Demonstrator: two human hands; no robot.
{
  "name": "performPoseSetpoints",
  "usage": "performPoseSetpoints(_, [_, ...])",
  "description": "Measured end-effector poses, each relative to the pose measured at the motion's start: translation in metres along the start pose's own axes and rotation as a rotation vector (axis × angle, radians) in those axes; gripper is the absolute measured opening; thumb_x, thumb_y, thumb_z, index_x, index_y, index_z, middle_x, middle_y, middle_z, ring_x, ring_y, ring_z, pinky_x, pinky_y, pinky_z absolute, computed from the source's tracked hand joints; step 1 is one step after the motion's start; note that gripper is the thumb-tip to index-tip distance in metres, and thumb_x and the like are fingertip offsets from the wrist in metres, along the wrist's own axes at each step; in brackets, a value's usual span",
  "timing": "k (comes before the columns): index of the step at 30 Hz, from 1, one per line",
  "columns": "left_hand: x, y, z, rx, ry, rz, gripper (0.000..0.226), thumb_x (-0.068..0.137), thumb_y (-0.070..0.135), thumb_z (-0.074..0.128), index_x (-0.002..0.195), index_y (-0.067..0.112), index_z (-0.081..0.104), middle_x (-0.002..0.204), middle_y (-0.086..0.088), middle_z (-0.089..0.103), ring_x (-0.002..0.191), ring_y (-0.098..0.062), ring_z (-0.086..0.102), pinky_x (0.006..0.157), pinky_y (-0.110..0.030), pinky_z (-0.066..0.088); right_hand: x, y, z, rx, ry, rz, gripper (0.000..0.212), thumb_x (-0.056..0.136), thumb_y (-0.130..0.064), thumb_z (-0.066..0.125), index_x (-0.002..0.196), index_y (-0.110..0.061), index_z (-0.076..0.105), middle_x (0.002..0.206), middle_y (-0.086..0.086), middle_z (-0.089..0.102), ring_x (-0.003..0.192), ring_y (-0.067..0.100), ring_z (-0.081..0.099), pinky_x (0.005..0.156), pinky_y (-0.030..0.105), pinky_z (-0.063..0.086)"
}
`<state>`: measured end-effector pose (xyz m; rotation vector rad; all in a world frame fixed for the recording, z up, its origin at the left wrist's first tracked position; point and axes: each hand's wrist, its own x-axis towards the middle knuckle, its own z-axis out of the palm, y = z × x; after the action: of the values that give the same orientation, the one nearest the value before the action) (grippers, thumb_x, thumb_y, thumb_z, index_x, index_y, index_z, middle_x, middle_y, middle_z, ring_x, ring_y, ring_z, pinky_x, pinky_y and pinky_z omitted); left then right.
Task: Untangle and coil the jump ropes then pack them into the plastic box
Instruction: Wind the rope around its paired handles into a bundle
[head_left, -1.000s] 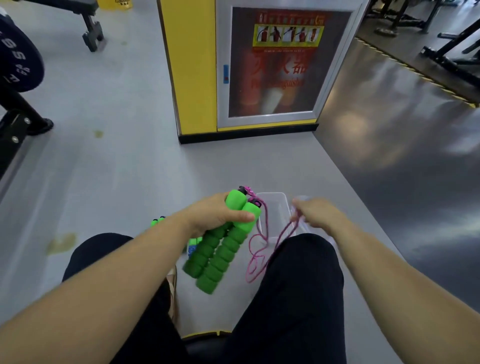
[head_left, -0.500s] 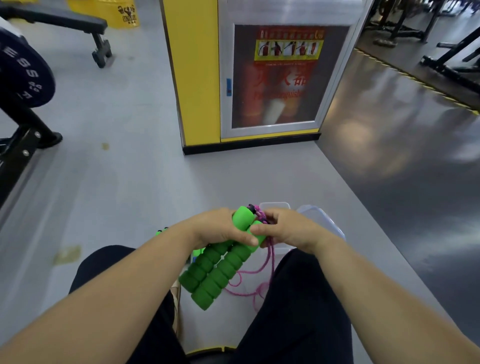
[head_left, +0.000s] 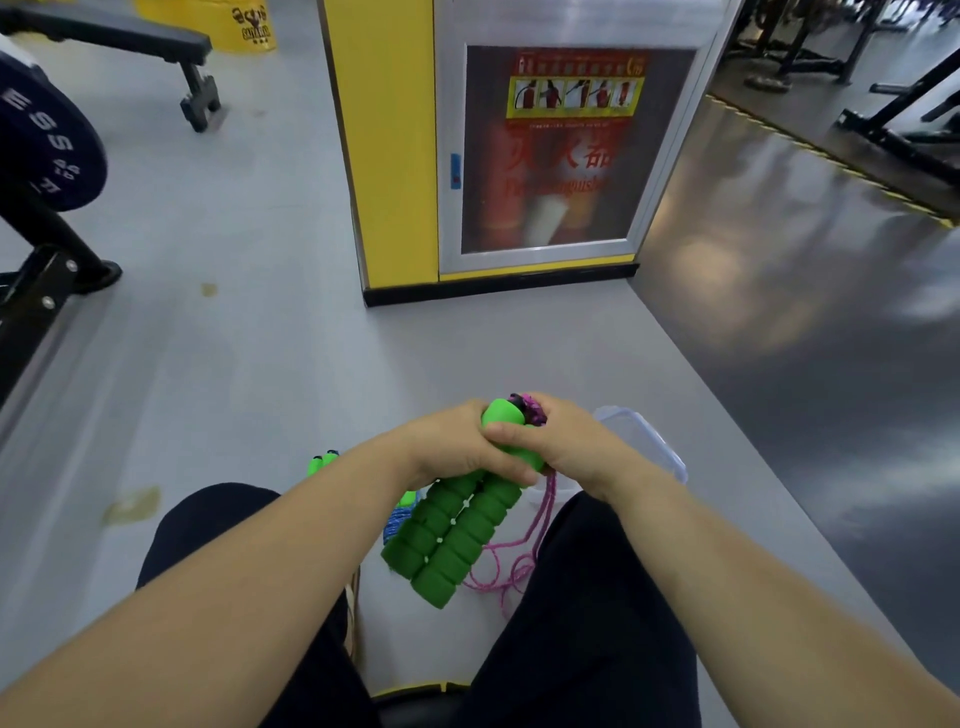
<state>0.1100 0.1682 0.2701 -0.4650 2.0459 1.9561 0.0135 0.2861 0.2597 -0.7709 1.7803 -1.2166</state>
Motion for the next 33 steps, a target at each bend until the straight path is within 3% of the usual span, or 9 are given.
performPoseSetpoints(4, [-0.003,-0.004,-0.005,-0.129,0.032,-0.051,0.054,0.066,0.009,0.079,0.114,0.007,0.055,0.09,-0.01,0.068,0.078,-0.025,0.067,0.072,-0.037,0.056,0.0,0.0,-0.001,0.154,-0.031,0.018,0.034,0.07,-0.025,0.078,0.098,-0.011,0.063,0.086,0.005,0.067,0.08,0.02,0.063,0.075,0.036,0.053])
performPoseSetpoints(8, [-0.02,-0.018,-0.014,-0.104,-0.102,-0.226,0.054,0.056,0.027,0.081,0.103,0.008,0.063,0.103,-0.017,0.066,0.093,-0.032,0.062,0.091,-0.051,0.048,0.0,-0.003,-0.008,0.194,0.018,0.001,0.016,0.079,-0.019,0.07,0.091,-0.012,0.06,0.077,0.002,0.065,0.07,0.015,0.062,0.064,0.026,0.052])
performPoseSetpoints(13, [-0.025,-0.025,-0.01,-0.19,-0.122,-0.28,0.015,0.08,0.004,0.068,0.093,0.007,0.063,0.092,-0.014,0.071,0.08,-0.027,0.068,0.074,-0.039,0.058,0.002,-0.008,-0.006,0.165,0.025,-0.036,0.01,0.082,-0.018,0.067,0.086,-0.015,0.058,0.07,-0.004,0.063,0.059,0.006,0.062,0.052,0.018,0.048])
performPoseSetpoints(17, [-0.024,-0.026,-0.015,-0.188,-0.118,-0.284,0.009,0.083,0.0,0.063,0.091,0.004,0.063,0.084,-0.013,0.071,0.075,-0.025,0.069,0.069,-0.037,0.059,0.004,-0.008,-0.006,0.093,0.048,-0.034,0.013,0.084,-0.03,0.064,0.086,-0.018,0.058,0.068,-0.006,0.06,0.057,0.006,0.058,0.051,0.018,0.046])
performPoseSetpoints(19, [-0.024,-0.025,-0.022,-0.185,-0.151,-0.283,0.016,0.074,0.003,0.07,0.09,0.004,0.064,0.084,-0.013,0.071,0.074,-0.024,0.07,0.073,-0.04,0.058,0.008,-0.006,-0.011,0.079,0.044,-0.018,0.024,0.09,-0.043,0.051,0.085,-0.02,0.056,0.064,-0.007,0.052,0.055,0.009,0.047,0.049,0.019,0.04])
performPoseSetpoints(21, [-0.026,-0.025,-0.031,-0.194,-0.217,-0.282,0.032,0.062,0.011,0.08,0.089,0.004,0.065,0.086,-0.014,0.071,0.077,-0.026,0.07,0.076,-0.043,0.058,0.011,0.0,-0.018,0.22,0.001,-0.011,0.03,0.097,-0.039,0.041,0.096,-0.017,0.061,0.067,-0.006,0.051,0.055,0.008,0.041,0.049,0.019,0.036])
performPoseSetpoints(25, [-0.032,-0.025,-0.048,-0.194,-0.338,-0.288,0.064,0.042,0.029,0.093,0.093,0.003,0.066,0.09,-0.016,0.071,0.079,-0.027,0.07,0.076,-0.04,0.057,0.006,0.005,-0.032,0.299,-0.07,-0.045,0.023,0.092,-0.004,0.049,0.105,-0.016,0.064,0.069,-0.005,0.061,0.052,0.004,0.043,0.052,0.014,0.037])
performPoseSetpoints(28, [-0.034,-0.02,-0.054,-0.17,-0.362,-0.3,0.069,0.045,0.028,0.092,0.101,0.002,0.063,0.093,-0.015,0.072,0.081,-0.025,0.07,0.079,-0.041,0.055,0.008,0.001,-0.034,0.169,-0.072,-0.042,0.024,0.087,-0.004,0.058,0.103,-0.018,0.068,0.068,-0.007,0.064,0.056,0.002,0.045,0.055,0.011,0.038])
performPoseSetpoints(33, [-0.036,-0.013,-0.052,-0.078,-0.306,-0.345,0.035,0.071,0.006,0.068,0.105,0.002,0.06,0.091,-0.011,0.073,0.08,-0.021,0.07,0.087,-0.043,0.052,0.014,-0.004,-0.036,0.149,-0.027,-0.024,0.019,0.086,-0.006,0.059,0.091,-0.021,0.071,0.073,-0.004,0.068,0.065,0.007,0.049,0.062,0.014,0.044])
